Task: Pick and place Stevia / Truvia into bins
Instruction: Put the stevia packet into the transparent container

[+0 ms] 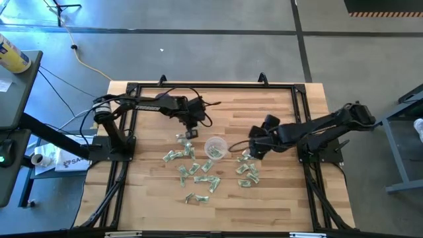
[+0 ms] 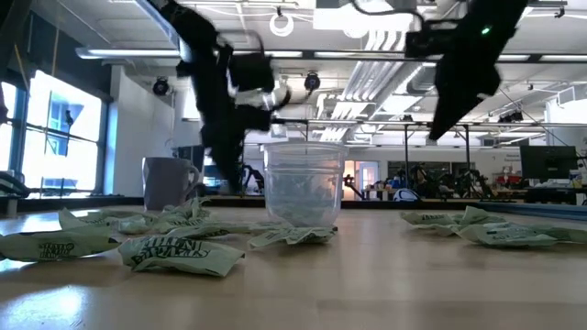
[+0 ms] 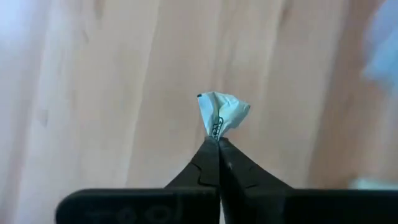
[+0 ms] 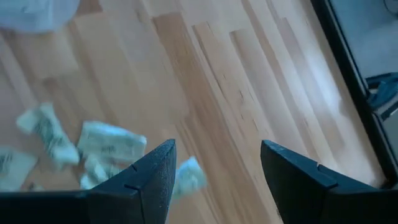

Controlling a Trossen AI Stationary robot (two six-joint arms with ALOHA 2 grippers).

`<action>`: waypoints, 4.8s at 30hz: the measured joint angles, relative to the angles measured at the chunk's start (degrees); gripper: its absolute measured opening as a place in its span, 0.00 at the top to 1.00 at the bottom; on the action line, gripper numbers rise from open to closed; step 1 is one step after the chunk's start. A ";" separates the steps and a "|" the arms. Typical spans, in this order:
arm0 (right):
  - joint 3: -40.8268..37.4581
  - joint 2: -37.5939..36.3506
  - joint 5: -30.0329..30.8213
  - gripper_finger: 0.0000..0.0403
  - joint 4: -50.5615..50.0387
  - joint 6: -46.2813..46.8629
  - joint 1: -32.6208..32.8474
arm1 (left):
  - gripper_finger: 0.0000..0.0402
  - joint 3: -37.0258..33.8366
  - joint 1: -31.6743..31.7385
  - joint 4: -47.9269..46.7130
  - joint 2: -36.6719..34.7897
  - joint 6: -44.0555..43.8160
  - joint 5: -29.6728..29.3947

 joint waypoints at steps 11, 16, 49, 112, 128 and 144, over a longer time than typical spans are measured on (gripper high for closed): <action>0.00 -4.81 2.66 0.45 -5.52 3.22 11.23 | 0.95 14.53 -16.06 0.83 -0.03 -10.51 -0.02; 0.04 -4.81 2.95 0.44 -7.49 6.98 13.81 | 0.85 14.33 -17.29 0.96 4.38 -15.76 0.14; -0.02 15.65 -24.95 0.44 -3.95 26.48 -16.64 | 0.53 -0.89 -10.80 -12.13 -21.75 -23.35 -8.71; 15.19 20.78 -33.66 0.98 28.40 -13.76 -14.13 | 0.65 -10.01 -25.22 -19.46 -34.54 -57.79 -15.60; 20.48 18.64 -19.96 0.42 21.18 -25.46 -12.44 | 0.44 -25.43 -21.09 2.48 -36.36 -50.22 -11.62; 16.45 15.74 -14.29 0.36 10.10 -24.69 -17.22 | 0.51 -25.57 -0.67 9.58 -23.42 -21.23 3.42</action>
